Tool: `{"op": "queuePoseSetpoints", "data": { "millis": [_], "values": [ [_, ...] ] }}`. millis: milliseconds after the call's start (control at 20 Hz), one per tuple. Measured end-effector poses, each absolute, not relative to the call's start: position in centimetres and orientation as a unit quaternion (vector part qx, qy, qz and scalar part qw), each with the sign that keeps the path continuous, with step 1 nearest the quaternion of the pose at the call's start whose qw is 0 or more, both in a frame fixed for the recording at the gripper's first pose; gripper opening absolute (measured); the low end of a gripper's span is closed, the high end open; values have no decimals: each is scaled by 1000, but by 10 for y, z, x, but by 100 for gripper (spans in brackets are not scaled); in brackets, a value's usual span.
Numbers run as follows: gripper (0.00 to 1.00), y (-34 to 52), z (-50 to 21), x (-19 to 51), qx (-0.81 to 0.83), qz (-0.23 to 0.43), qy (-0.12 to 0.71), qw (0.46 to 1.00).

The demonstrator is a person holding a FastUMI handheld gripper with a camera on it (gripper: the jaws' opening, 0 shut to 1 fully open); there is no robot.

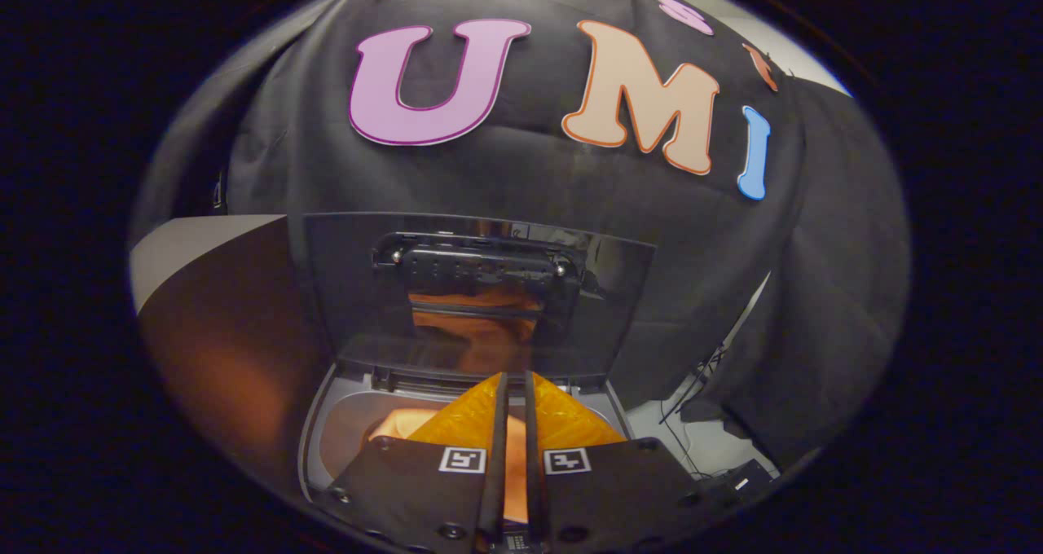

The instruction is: Put the clothes into the washing machine and then close the washing machine lid.

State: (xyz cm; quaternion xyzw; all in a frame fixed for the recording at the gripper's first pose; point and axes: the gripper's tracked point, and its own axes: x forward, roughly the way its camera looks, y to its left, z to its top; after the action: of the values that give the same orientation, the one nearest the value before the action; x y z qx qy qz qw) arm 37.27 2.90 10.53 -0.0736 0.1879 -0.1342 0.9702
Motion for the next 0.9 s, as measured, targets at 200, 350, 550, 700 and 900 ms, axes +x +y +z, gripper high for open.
{"op": "queuePoseSetpoints", "data": {
  "millis": [200,350,550,700,900],
  "values": [
    [9,30,111,378,-72,-130,180,972],
    [9,39,121,390,-63,-120,167,977],
    [13,49,148,416,-55,-106,141,983],
    [17,58,177,440,-46,-98,115,987],
    [22,67,209,474,-52,-90,87,991]
  ]
}}
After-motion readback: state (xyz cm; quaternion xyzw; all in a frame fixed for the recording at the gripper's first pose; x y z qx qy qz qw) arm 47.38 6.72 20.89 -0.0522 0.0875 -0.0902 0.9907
